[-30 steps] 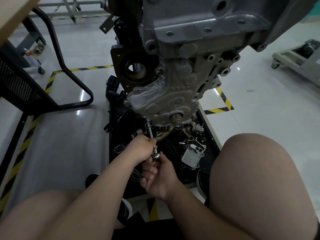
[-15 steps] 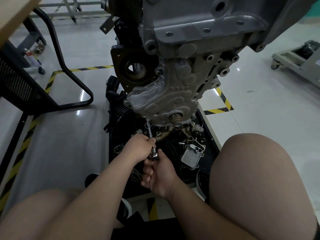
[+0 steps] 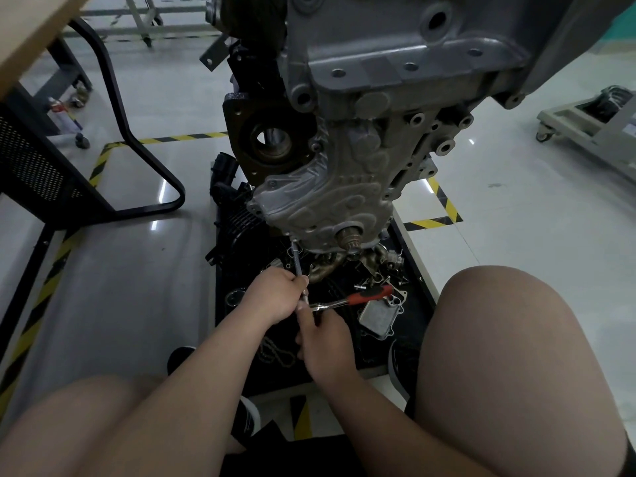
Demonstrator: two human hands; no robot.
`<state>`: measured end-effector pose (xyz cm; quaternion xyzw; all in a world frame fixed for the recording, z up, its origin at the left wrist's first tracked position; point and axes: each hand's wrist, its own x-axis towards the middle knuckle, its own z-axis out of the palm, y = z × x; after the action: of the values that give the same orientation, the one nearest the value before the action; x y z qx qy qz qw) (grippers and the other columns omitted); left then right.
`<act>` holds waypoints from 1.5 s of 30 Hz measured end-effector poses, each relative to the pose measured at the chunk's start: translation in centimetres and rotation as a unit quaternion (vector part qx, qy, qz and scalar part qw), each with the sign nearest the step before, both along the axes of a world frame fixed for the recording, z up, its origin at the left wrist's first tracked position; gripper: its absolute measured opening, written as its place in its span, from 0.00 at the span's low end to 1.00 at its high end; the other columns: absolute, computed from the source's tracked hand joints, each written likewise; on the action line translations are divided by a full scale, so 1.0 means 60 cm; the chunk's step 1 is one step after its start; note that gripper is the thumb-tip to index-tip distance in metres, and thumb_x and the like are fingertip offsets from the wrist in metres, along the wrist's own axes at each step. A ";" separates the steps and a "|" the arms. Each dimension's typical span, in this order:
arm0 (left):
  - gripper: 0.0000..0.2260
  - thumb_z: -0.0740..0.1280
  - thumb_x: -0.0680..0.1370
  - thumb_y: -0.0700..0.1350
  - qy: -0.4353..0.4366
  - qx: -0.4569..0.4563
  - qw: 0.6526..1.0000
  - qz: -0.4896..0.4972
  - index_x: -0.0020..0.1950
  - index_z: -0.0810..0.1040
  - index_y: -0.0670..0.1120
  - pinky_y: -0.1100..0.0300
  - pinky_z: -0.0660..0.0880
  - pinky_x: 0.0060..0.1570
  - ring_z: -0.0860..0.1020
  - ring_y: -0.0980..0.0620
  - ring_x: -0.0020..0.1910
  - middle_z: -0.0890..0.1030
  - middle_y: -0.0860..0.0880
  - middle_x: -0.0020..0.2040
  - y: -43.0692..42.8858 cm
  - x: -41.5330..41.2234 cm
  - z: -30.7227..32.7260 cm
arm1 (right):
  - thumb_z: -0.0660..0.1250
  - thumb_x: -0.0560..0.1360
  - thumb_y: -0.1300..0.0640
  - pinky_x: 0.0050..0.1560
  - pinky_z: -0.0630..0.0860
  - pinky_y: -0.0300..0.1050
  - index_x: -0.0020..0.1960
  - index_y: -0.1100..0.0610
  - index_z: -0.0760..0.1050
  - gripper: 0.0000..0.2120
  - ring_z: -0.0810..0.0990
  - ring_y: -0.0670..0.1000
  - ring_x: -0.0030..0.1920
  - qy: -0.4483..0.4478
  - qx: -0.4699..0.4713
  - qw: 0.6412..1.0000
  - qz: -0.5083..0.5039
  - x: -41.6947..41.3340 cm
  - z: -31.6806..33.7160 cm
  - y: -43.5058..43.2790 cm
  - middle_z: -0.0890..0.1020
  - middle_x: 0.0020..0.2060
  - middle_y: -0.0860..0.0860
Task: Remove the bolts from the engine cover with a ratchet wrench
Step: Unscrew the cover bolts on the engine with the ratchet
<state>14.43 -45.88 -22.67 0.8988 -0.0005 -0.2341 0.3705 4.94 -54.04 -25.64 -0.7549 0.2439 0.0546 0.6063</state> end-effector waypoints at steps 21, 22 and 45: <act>0.16 0.62 0.80 0.51 0.044 -0.061 0.996 0.041 0.37 0.82 0.47 0.60 0.72 0.31 0.77 0.52 0.28 0.85 0.43 0.37 -0.008 0.000 -0.004 | 0.53 0.81 0.40 0.31 0.71 0.42 0.42 0.59 0.73 0.24 0.71 0.52 0.23 0.122 0.383 0.913 -0.072 0.014 -0.001 -0.003 0.71 0.23 0.51; 0.16 0.62 0.80 0.52 0.046 -0.055 0.996 0.042 0.37 0.82 0.47 0.62 0.69 0.29 0.76 0.52 0.27 0.85 0.43 0.37 -0.008 0.000 -0.005 | 0.52 0.81 0.40 0.31 0.70 0.42 0.41 0.58 0.72 0.24 0.70 0.52 0.23 0.123 0.400 0.905 -0.078 0.014 0.000 -0.001 0.69 0.23 0.51; 0.17 0.67 0.77 0.51 0.008 -0.047 0.998 0.042 0.30 0.80 0.47 0.55 0.73 0.35 0.76 0.51 0.25 0.79 0.47 0.25 -0.003 -0.001 -0.008 | 0.52 0.79 0.36 0.29 0.66 0.39 0.36 0.55 0.70 0.26 0.64 0.48 0.23 0.165 0.474 0.863 -0.054 0.012 0.033 -0.004 0.66 0.24 0.49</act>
<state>14.39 -46.08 -23.16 0.8776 0.0288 -0.2252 0.4221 5.68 -54.27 -23.67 -0.3423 0.3255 0.2548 0.8438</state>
